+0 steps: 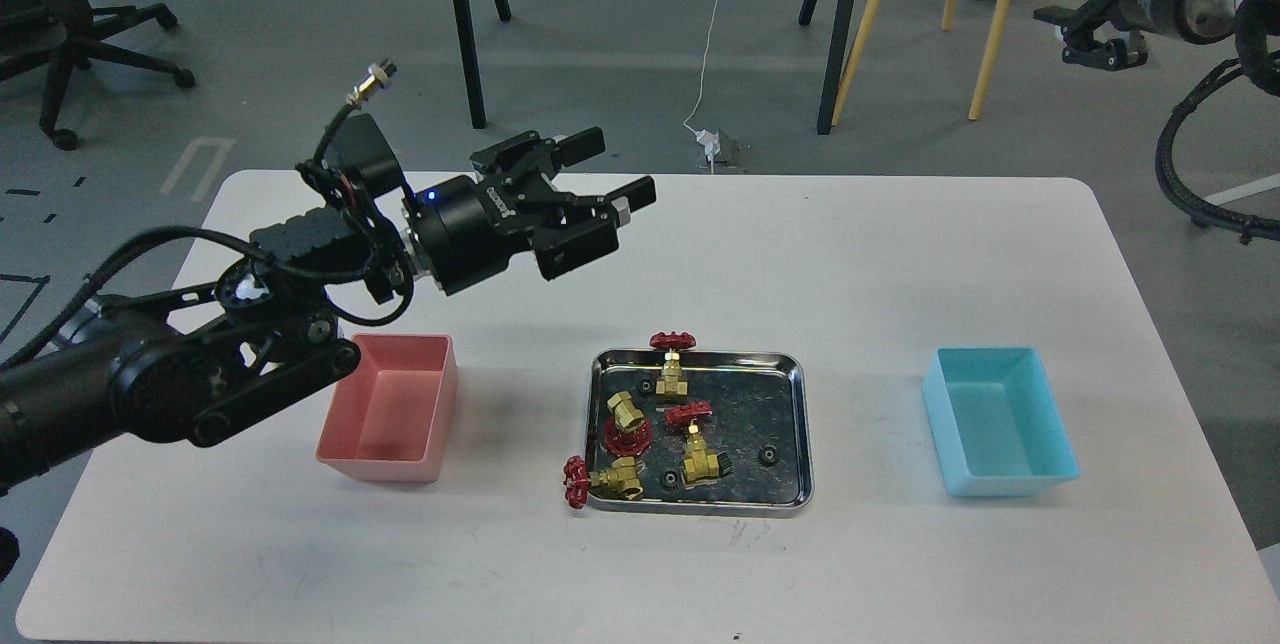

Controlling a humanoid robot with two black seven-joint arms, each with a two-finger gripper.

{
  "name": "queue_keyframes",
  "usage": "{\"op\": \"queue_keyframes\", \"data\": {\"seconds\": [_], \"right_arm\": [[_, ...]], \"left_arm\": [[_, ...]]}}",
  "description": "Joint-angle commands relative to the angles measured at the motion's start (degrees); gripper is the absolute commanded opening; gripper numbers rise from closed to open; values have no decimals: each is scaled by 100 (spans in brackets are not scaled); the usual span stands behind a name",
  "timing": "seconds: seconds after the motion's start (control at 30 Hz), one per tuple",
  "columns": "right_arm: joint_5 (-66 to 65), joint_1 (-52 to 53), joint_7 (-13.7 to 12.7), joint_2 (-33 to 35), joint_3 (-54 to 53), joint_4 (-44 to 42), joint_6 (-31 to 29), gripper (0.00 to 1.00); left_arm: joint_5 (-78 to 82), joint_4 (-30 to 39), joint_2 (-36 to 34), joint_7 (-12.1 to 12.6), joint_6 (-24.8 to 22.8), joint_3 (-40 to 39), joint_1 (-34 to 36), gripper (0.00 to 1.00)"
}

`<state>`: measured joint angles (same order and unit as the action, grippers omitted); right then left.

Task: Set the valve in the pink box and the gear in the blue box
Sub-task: 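Lower the left gripper onto a brass valve and grasp it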

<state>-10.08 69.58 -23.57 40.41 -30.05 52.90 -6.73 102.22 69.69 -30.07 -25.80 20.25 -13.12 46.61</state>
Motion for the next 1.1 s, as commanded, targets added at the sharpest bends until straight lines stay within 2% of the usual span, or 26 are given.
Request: {"op": "queue_keyframes", "data": {"seconds": [0.0, 0.13, 0.3, 0.6, 0.83, 0.9, 1.07], "right_arm": [[-20, 46, 10, 19, 0, 1, -39, 99], [-64, 73, 19, 10, 8, -26, -39, 99], [-64, 64, 54, 19, 17, -26, -39, 99], [-64, 64, 63, 19, 17, -35, -39, 99], [-64, 64, 63, 19, 8, -26, -30, 99], [-64, 64, 63, 19, 8, -26, -39, 99], [-64, 73, 63, 2, 8, -35, -30, 99]], "left_arm": [[1350, -78, 63, 40, 443, 46, -547, 93], [2222, -491, 597, 66, 515, 55, -969, 93], [2278, -948, 933, 66, 515, 81, -1189, 93], [2223, -2459, 1864, 31, 576, 90, -1286, 92], [2223, -2899, 2093, -4, 708, 99, -1295, 92], [2223, -2961, 2111, -13, 708, 107, -1304, 88], [2215, -3111, 2084, -13, 708, 432, -1277, 72]]}}
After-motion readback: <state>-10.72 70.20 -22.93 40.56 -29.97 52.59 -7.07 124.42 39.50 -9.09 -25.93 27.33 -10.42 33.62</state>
